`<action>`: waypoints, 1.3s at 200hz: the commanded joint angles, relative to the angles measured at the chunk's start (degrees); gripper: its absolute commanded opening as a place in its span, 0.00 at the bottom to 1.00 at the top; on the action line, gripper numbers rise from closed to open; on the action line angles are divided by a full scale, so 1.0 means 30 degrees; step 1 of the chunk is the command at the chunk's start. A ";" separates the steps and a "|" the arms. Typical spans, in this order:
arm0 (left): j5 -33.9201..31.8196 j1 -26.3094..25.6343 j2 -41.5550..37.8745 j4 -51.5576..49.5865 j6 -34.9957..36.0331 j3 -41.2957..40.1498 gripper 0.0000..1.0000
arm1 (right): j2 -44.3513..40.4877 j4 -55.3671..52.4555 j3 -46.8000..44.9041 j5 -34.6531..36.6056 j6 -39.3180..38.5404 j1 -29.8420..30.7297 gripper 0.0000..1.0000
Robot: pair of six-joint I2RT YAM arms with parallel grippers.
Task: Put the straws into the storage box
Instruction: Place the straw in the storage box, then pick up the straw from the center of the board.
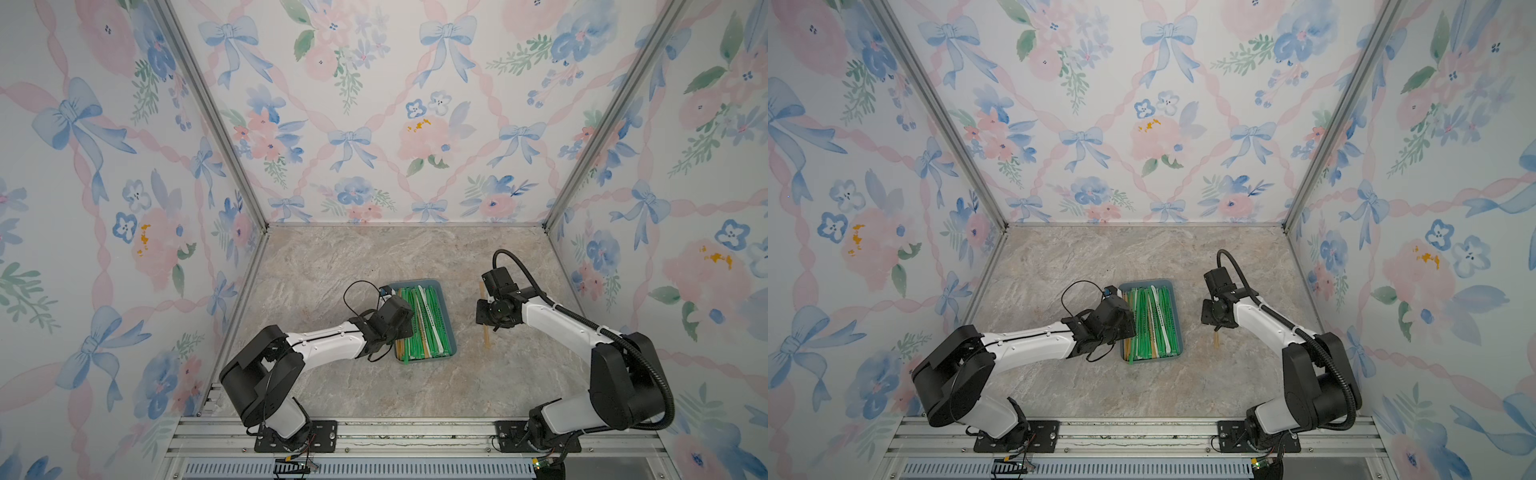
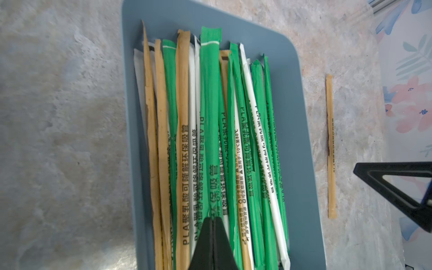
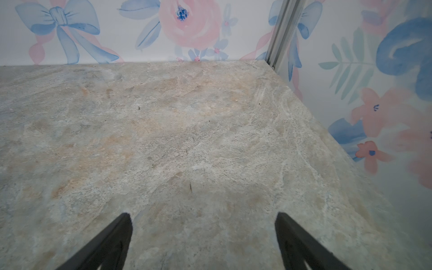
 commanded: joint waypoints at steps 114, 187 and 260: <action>-0.1458 0.0212 0.0585 0.0371 0.0936 0.1017 0.51 | 0.0722 0.0236 -0.0279 0.0016 -0.0465 -0.0359 0.52; -0.4381 0.0363 -0.4019 0.0319 0.1562 -0.1860 0.98 | 0.2487 0.0276 0.0430 0.0426 -0.0895 -0.0448 0.52; -0.4306 0.1679 -0.6412 0.0319 0.1567 -0.3916 0.98 | 0.4151 -0.0137 0.0893 0.0544 -0.1299 -0.0840 0.28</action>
